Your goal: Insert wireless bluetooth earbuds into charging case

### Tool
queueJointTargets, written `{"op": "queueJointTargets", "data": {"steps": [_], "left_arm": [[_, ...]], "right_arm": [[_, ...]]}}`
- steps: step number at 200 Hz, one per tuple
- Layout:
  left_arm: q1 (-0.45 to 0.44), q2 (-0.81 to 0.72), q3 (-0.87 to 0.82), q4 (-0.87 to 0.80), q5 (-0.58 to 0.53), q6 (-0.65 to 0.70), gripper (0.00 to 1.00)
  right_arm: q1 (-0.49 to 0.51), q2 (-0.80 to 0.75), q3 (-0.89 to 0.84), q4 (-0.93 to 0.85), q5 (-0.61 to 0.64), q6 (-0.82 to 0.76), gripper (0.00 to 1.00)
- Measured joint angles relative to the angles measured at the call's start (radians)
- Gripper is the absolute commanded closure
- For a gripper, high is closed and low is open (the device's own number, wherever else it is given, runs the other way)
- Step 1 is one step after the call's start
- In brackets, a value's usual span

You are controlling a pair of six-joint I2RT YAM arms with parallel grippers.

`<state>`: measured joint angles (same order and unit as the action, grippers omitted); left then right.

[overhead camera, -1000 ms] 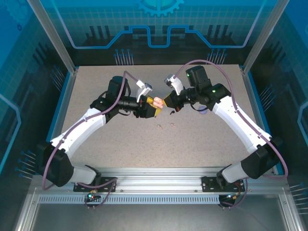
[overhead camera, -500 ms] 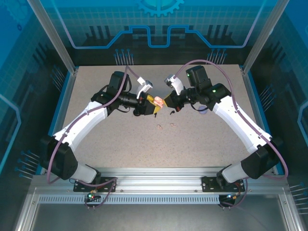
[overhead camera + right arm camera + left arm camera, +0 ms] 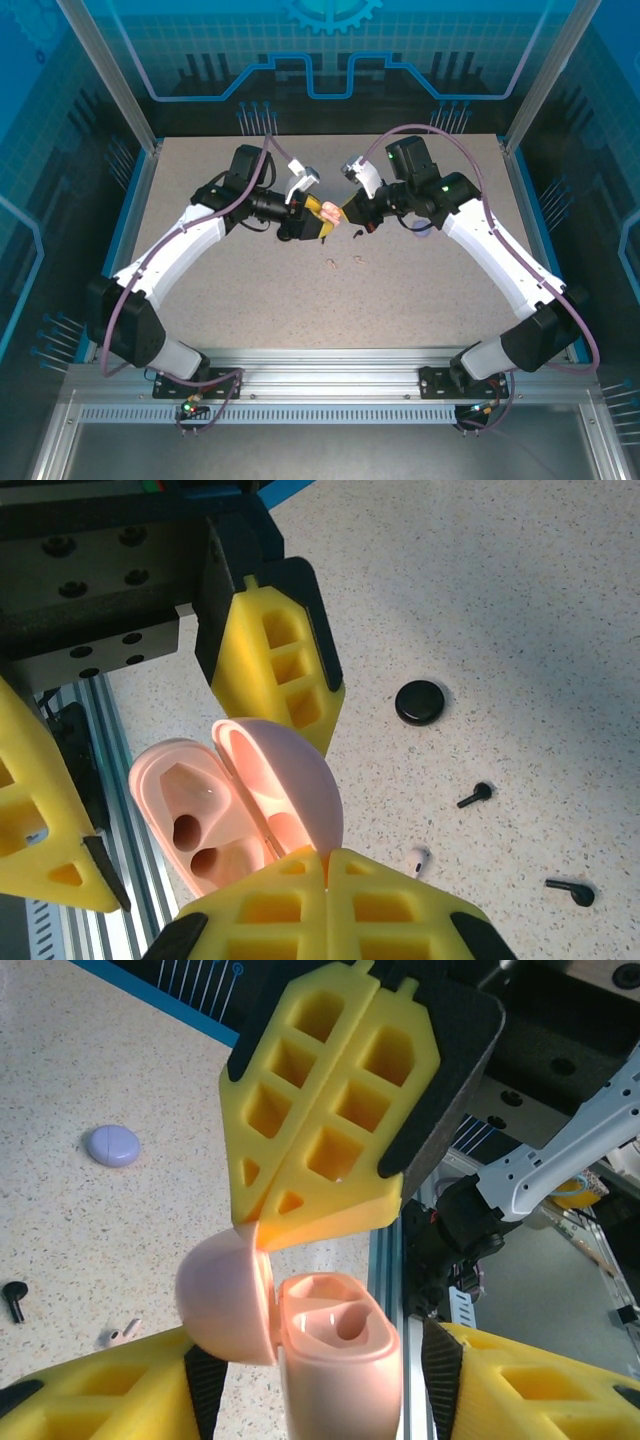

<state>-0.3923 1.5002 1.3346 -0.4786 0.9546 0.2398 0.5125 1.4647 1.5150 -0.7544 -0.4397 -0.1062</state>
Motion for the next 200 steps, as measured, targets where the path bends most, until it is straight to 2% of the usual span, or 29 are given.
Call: {"op": "queueJointTargets", "data": {"steps": [25,95,165,200], "left_arm": [[0.003,0.024,0.027,-0.044,-0.003,0.026,0.39],[0.004,0.080,0.116,-0.180,-0.007,0.094,0.41],[0.005,0.105,0.137,-0.237,-0.007,0.122,0.48],[0.005,0.106,0.137,-0.244,-0.006,0.128,0.58]], "right_arm": [[0.000,0.001,0.003,-0.016,0.008,-0.011,1.00],[0.002,0.037,0.037,-0.062,0.014,-0.045,1.00],[0.006,0.051,0.038,-0.069,0.018,-0.053,1.00],[0.006,0.051,0.038,-0.069,0.025,-0.053,1.00]]}}
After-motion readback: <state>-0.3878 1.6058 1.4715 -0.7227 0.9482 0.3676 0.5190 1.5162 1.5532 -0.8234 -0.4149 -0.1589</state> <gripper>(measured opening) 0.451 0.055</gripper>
